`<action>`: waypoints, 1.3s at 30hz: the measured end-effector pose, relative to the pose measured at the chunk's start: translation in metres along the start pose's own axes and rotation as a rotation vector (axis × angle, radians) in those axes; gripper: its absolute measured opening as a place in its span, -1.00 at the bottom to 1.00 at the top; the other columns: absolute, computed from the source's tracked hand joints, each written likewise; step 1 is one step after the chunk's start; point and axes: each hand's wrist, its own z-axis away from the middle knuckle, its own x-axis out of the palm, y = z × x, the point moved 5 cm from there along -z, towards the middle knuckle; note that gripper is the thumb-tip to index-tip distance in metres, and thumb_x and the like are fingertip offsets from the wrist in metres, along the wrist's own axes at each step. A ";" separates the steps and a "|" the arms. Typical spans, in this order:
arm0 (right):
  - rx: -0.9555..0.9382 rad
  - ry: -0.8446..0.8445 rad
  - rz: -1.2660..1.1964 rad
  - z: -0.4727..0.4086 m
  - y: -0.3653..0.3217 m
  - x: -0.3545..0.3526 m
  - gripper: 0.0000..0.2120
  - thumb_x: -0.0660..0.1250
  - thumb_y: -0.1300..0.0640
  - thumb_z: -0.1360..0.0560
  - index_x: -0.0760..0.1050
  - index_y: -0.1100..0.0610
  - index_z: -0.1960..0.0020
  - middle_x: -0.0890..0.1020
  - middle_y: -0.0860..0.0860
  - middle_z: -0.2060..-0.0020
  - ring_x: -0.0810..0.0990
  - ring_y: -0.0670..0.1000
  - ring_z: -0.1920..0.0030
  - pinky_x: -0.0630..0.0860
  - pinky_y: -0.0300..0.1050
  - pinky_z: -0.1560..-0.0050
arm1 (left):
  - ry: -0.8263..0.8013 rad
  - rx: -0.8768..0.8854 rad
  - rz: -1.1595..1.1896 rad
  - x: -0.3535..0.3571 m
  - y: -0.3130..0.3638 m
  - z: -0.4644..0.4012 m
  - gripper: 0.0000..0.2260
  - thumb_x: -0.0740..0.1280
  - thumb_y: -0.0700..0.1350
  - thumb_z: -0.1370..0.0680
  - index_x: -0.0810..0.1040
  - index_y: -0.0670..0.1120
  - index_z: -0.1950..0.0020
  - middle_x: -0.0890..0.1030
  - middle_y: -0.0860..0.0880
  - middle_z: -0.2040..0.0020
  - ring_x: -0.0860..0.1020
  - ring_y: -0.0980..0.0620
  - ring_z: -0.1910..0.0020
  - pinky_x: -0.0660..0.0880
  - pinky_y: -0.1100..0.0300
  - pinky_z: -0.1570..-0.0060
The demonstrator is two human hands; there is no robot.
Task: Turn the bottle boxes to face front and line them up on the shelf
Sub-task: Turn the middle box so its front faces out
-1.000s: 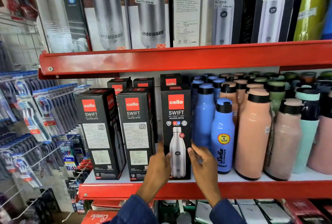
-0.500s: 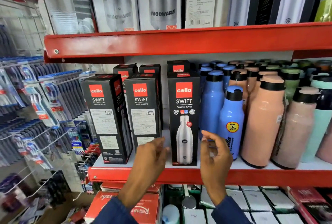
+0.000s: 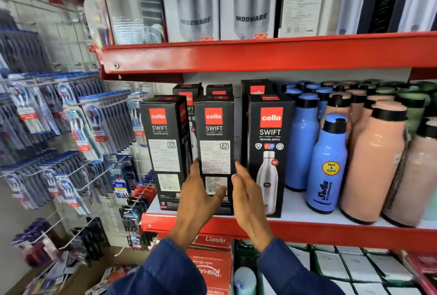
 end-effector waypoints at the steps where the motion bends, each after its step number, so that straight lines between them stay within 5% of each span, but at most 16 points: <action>1: 0.005 0.013 -0.029 0.000 -0.002 0.001 -0.56 0.06 0.08 -0.60 0.30 0.06 -0.47 0.48 -0.05 -0.36 0.40 -0.45 -0.20 0.20 -0.65 -0.14 | 0.018 0.001 0.044 0.000 -0.001 -0.002 -0.23 0.55 0.05 -0.38 0.26 -0.08 -0.48 0.63 -0.05 -0.27 0.62 -0.05 -0.22 0.57 0.03 -0.19; 6: -0.054 0.042 -0.218 0.009 -0.017 0.001 -0.53 0.04 0.00 -0.50 0.38 -0.08 -0.40 0.51 -0.11 -0.34 0.46 -0.23 -0.32 0.39 -0.19 -0.37 | 0.120 0.032 0.215 -0.010 -0.003 -0.005 -0.17 0.61 0.21 -0.19 0.32 0.13 -0.36 0.65 0.17 -0.16 0.64 0.17 -0.10 0.61 0.13 -0.10; 12: -0.177 0.128 -0.075 0.015 -0.027 -0.010 -0.64 0.15 0.11 -0.59 0.43 -0.03 -0.37 0.57 -0.12 -0.27 0.51 -0.26 -0.25 0.44 -0.42 -0.20 | 0.148 0.126 0.285 -0.026 -0.002 -0.007 -0.18 0.60 0.16 -0.19 0.19 0.51 -0.27 0.60 0.32 -0.13 0.58 0.38 -0.11 0.55 0.32 -0.07; 17: -0.179 0.138 0.121 0.009 -0.017 -0.010 -0.54 0.24 0.08 -0.58 0.30 0.05 -0.46 0.57 -0.10 -0.24 0.55 -0.07 -0.27 0.50 -0.15 -0.28 | 0.004 0.186 0.452 -0.034 -0.014 -0.011 -0.18 0.57 -0.02 -0.30 0.27 0.30 -0.47 0.57 0.20 -0.33 0.56 0.18 -0.31 0.54 0.20 -0.23; 19: -0.166 0.113 0.103 0.006 -0.014 -0.006 -0.56 0.28 0.10 -0.57 0.34 0.03 -0.44 0.56 -0.24 -0.13 0.59 -0.12 -0.19 0.52 -0.28 -0.18 | -0.102 0.188 0.501 -0.030 -0.017 -0.013 -0.18 0.51 -0.10 -0.39 0.20 0.26 -0.54 0.50 0.20 -0.43 0.49 0.17 -0.39 0.48 0.24 -0.32; 21: -0.165 0.139 0.059 0.005 -0.011 -0.003 -0.58 0.31 0.16 -0.55 0.37 -0.03 -0.38 0.51 -0.34 -0.12 0.53 -0.39 -0.14 0.44 -0.47 -0.13 | -0.194 0.172 0.512 -0.023 -0.021 -0.015 -0.23 0.41 -0.15 -0.50 0.11 0.16 -0.61 0.41 0.15 -0.52 0.39 0.16 -0.48 0.40 0.14 -0.44; 26: -0.113 0.209 0.070 -0.001 0.011 0.005 -0.62 0.32 0.23 -0.54 0.46 0.12 -0.35 0.56 -0.17 -0.11 0.48 -0.55 0.01 0.39 -0.61 0.02 | -0.277 0.159 0.416 -0.006 -0.032 -0.022 -0.38 0.23 -0.09 -0.62 0.06 0.06 -0.64 0.38 0.19 -0.53 0.38 0.23 -0.47 0.34 0.07 -0.50; 29: -0.091 0.247 0.147 -0.001 0.024 0.009 -0.62 0.33 0.23 -0.53 0.47 0.13 -0.34 0.54 -0.21 -0.05 0.45 -0.61 0.08 0.36 -0.66 0.08 | -0.301 0.146 0.358 0.005 -0.039 -0.023 -0.38 0.21 -0.04 -0.62 0.03 0.07 -0.64 0.42 0.25 -0.45 0.47 0.13 -0.42 0.40 0.03 -0.45; 32: -0.092 0.251 0.210 0.001 0.036 0.014 -0.61 0.33 0.25 -0.53 0.47 0.12 -0.35 0.48 -0.40 0.02 0.43 -0.63 0.10 0.32 -0.70 0.10 | -0.280 0.113 0.287 0.013 -0.049 -0.020 -0.41 0.21 -0.11 -0.67 0.01 0.03 -0.64 0.54 0.10 -0.29 0.61 -0.17 -0.25 0.51 -0.05 -0.27; 34: -0.098 0.241 0.231 0.002 0.039 0.016 -0.60 0.33 0.25 -0.53 0.45 0.10 -0.36 0.46 -0.47 0.04 0.44 -0.61 0.08 0.33 -0.69 0.08 | -0.259 0.108 0.271 0.013 -0.049 -0.017 -0.43 0.21 -0.12 -0.68 0.05 0.00 -0.64 0.59 0.01 -0.28 0.65 -0.18 -0.18 0.55 -0.06 -0.21; 39: -0.078 0.288 0.161 0.008 0.039 0.010 -0.61 0.32 0.23 -0.54 0.46 0.13 -0.36 0.59 -0.17 -0.08 0.48 -0.56 0.03 0.39 -0.62 -0.02 | -0.262 0.091 0.217 0.005 -0.049 -0.008 -0.46 0.25 -0.12 -0.66 0.15 -0.08 -0.62 0.68 -0.16 -0.19 0.68 -0.08 0.00 0.58 0.08 0.00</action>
